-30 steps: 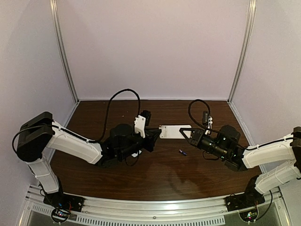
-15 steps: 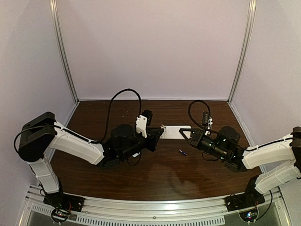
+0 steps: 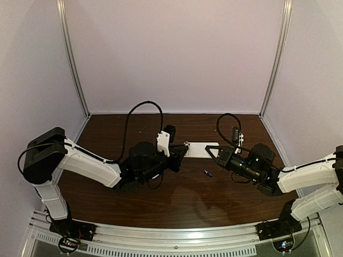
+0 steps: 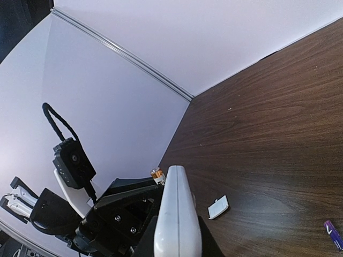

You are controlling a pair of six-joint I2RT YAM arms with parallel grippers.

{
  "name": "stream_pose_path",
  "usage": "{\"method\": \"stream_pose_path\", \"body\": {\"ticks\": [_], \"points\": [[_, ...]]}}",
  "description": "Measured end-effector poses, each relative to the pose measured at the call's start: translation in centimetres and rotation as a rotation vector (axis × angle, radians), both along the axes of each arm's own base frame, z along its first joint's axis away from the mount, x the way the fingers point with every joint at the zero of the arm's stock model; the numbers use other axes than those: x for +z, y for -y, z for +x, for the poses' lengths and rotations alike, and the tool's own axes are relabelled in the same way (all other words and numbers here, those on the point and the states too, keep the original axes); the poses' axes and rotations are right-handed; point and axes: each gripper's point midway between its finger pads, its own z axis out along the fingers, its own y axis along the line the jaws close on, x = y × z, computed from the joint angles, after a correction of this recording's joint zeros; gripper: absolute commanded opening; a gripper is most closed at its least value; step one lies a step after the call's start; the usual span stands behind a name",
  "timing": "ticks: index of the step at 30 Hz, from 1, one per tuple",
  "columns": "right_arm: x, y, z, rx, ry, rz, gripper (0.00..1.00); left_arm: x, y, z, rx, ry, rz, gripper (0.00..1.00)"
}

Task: Load the batteries into the remote control
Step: Place the battery in the battery compartment.

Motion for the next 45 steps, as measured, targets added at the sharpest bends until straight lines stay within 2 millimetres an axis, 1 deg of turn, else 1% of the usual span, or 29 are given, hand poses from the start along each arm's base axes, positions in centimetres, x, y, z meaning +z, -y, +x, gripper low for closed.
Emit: {"method": "stream_pose_path", "body": {"ticks": [10,21,26,33,35,38,40,43,45], "points": [[0.1,0.2,0.1,-0.010,0.000,-0.001,0.00,0.0,-0.2,0.2,0.023,0.000,0.002,0.17],[0.0,0.2,0.0,-0.009,-0.001,-0.005,0.00,-0.2,-0.3,0.3,0.028,-0.002,0.010,0.18],[0.0,0.2,0.0,-0.010,0.008,-0.016,0.00,-0.3,-0.1,0.5,0.032,0.001,0.037,0.22],[-0.2,0.1,-0.1,0.000,0.029,-0.047,0.00,-0.9,-0.1,0.6,0.033,-0.004,0.083,0.36],[-0.2,0.1,-0.2,0.003,0.030,-0.052,0.00,-1.2,-0.1,0.6,0.032,-0.006,0.099,0.43],[-0.3,0.1,-0.2,0.009,0.034,-0.057,0.00,-1.7,-0.2,0.5,0.030,-0.006,0.127,0.55],[-0.4,0.0,-0.3,0.012,0.035,-0.064,0.00,-1.7,-0.4,0.6,0.032,-0.001,0.141,0.61],[-0.6,0.0,-0.4,0.019,0.037,-0.079,0.00,-0.7,-0.5,0.4,0.014,0.021,0.154,0.73],[-0.8,-0.1,-0.5,0.026,0.035,-0.088,0.00,0.8,-0.6,-0.1,-0.009,0.049,0.151,0.77]]}}
